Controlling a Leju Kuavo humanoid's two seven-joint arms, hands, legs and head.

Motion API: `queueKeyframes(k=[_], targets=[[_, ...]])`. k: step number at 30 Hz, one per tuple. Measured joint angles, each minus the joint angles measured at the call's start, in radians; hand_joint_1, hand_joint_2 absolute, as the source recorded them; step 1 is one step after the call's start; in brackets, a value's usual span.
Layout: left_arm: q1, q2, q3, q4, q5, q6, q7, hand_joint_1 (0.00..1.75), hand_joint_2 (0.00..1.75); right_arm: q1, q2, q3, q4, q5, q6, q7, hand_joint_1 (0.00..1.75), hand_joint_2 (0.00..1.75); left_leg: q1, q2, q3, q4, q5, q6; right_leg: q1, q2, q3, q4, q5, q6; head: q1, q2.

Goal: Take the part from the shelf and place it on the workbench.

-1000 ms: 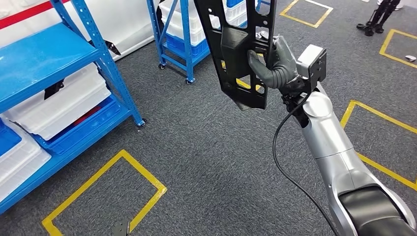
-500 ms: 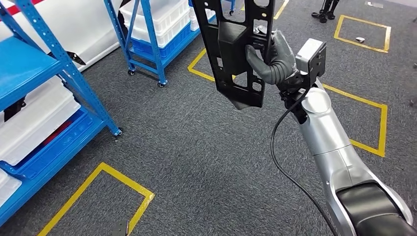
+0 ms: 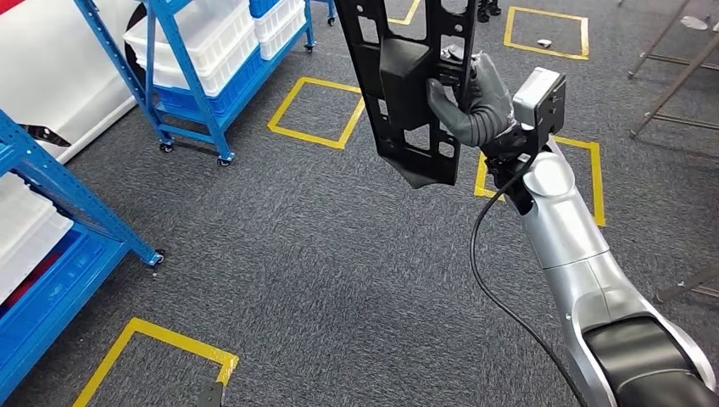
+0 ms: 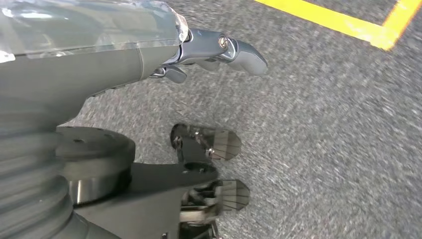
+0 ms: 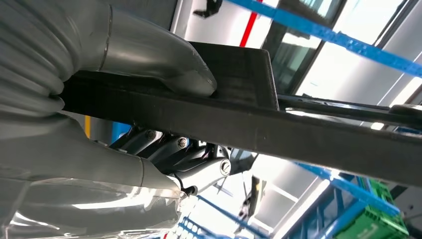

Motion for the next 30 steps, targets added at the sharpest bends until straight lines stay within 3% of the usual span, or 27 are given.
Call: queueKeyframes(k=[2, 4, 6, 8, 10, 11, 12, 15, 17, 19, 21, 23, 25, 26, 27, 28, 30], targets=[[0.001, 0.000, 0.000, 0.000, 0.001, 0.001, 0.001, 0.00, 1.75, 0.000, 0.000, -0.001, -0.001, 0.000, 0.000, 0.001, 1.75, 1.75, 0.000, -0.033, 0.014, -0.035, 0.003, 0.004, -0.005, 0.023, -0.010, -0.001, 0.007, 0.015, 0.000, 0.000], [0.001, -0.001, 0.000, 0.000, 0.003, 0.002, 0.002, 0.00, 1.75, 0.004, -0.001, -0.004, -0.005, 0.000, 0.000, 0.001, 1.75, 1.75, -0.003, -0.012, 0.018, -0.044, 0.009, 0.014, -0.010, 0.041, -0.016, -0.007, 0.015, 0.031, 0.000, 0.000], [-0.002, -0.002, 0.000, 0.000, 0.002, 0.004, 0.004, 0.00, 1.75, 0.006, -0.004, -0.009, -0.010, 0.000, -0.001, 0.003, 1.75, 1.75, -0.001, 0.015, 0.024, -0.060, 0.020, 0.031, -0.007, -0.008, -0.032, 0.021, -0.004, 0.038, 0.001, 0.000], [-0.003, -0.002, -0.001, 0.000, 0.001, 0.004, 0.005, 0.00, 1.75, 0.007, -0.006, -0.011, -0.014, 0.001, -0.001, 0.003, 1.75, 1.75, -0.004, 0.043, 0.027, -0.068, 0.025, 0.041, -0.002, -0.078, -0.080, 0.128, -0.064, 0.041, 0.001, 0.000], [0.000, -0.002, -0.001, 0.000, 0.001, 0.004, 0.007, 0.00, 1.75, 0.014, -0.006, -0.011, -0.017, 0.001, -0.001, 0.004, 1.75, 1.75, -0.008, 0.072, 0.026, -0.067, 0.024, 0.043, -0.003, -0.096, -0.135, 0.249, -0.112, 0.045, 0.001, 0.000], [0.000, -0.002, -0.001, 0.000, 0.001, 0.004, 0.008, 0.00, 1.75, 0.018, -0.006, -0.011, -0.017, 0.002, -0.001, 0.006, 1.75, 1.75, -0.009, 0.087, 0.026, -0.067, 0.023, 0.043, -0.004, -0.098, -0.142, 0.270, -0.112, 0.045, 0.001, 0.000], [0.000, -0.002, -0.001, 0.000, 0.001, 0.003, 0.009, 0.00, 1.75, 0.021, -0.007, -0.011, -0.017, 0.003, -0.001, 0.007, 1.75, 1.75, -0.010, 0.101, 0.027, -0.067, 0.022, 0.042, -0.004, -0.101, -0.127, 0.247, -0.095, 0.045, 0.001, 0.000], [-0.003, -0.002, -0.001, 0.000, 0.001, 0.001, 0.010, 0.00, 1.75, 0.023, -0.008, -0.013, -0.026, 0.004, -0.001, 0.011, 1.75, 1.75, -0.014, 0.136, 0.029, -0.062, 0.014, 0.033, 0.005, -0.148, -0.012, 0.045, -0.024, 0.037, 0.001, 0.000], [-0.005, -0.002, -0.001, 0.000, 0.002, 0.001, 0.009, 0.00, 1.75, 0.021, -0.009, -0.016, -0.033, 0.006, -0.001, 0.013, 1.75, 1.75, -0.020, 0.153, 0.031, -0.059, 0.007, 0.024, 0.014, -0.163, 0.018, -0.012, -0.018, 0.024, 0.001, 0.000], [-0.005, -0.002, -0.001, 0.000, 0.005, 0.001, 0.009, 0.00, 1.75, 0.021, -0.010, -0.018, -0.035, 0.007, -0.001, 0.017, 1.75, 1.75, -0.022, 0.169, 0.034, -0.060, 0.001, 0.014, 0.015, -0.141, 0.017, -0.014, -0.016, 0.011, 0.000, 0.000], [-0.006, -0.002, -0.001, 0.000, 0.009, 0.001, 0.009, 0.00, 1.75, 0.018, -0.012, -0.020, -0.037, 0.007, 0.000, 0.020, 1.75, 1.75, -0.018, 0.145, 0.026, -0.032, -0.023, 0.004, 0.011, -0.121, 0.019, -0.019, -0.013, -0.001, 0.000, 0.000], [-0.004, -0.002, -0.001, 0.000, 0.012, 0.001, 0.008, 0.00, 1.75, 0.013, -0.011, -0.020, -0.038, 0.007, 0.002, 0.020, 1.75, 1.75, -0.013, 0.095, -0.021, 0.075, -0.082, -0.003, 0.009, -0.104, 0.021, -0.021, -0.012, -0.011, 0.000, 0.000], [0.002, -0.001, 0.000, 0.000, 0.015, 0.001, 0.006, 0.00, 1.75, 0.012, -0.010, -0.018, -0.036, 0.007, 0.004, 0.021, 1.75, 1.75, -0.013, 0.075, -0.087, 0.212, -0.134, -0.005, 0.010, -0.080, 0.021, -0.020, -0.012, -0.015, 0.000, 0.000], [0.005, -0.001, 0.000, 0.000, 0.016, 0.001, 0.006, 0.00, 1.75, 0.012, -0.010, -0.017, -0.035, 0.007, 0.005, 0.021, 1.75, 1.75, -0.013, 0.073, -0.106, 0.244, -0.135, -0.004, 0.011, -0.067, 0.021, -0.019, -0.012, -0.015, 0.000, 0.000], [0.006, 0.000, 0.000, 0.000, 0.016, 0.001, 0.005, 0.00, 1.75, 0.012, -0.010, -0.017, -0.034, 0.007, 0.005, 0.021, 1.75, 1.75, -0.013, 0.072, -0.106, 0.235, -0.116, -0.003, 0.011, -0.054, 0.021, -0.018, -0.012, -0.015, 0.000, 0.000], [0.006, 0.000, 0.001, 0.000, 0.017, 0.001, 0.005, 0.00, 1.75, 0.011, -0.010, -0.017, -0.033, 0.007, 0.005, 0.021, 1.75, 1.75, -0.012, 0.068, -0.089, 0.187, -0.081, -0.001, 0.011, -0.042, 0.022, -0.017, -0.012, -0.015, 0.000, 0.000], [0.006, 0.000, 0.001, 0.000, 0.017, 0.002, 0.003, 0.00, 1.75, 0.008, -0.009, -0.017, -0.032, 0.006, 0.005, 0.020, 1.75, 1.75, -0.008, 0.030, -0.032, 0.047, -0.009, 0.004, 0.011, -0.017, 0.020, -0.012, -0.013, -0.011, 0.000, 0.000]])
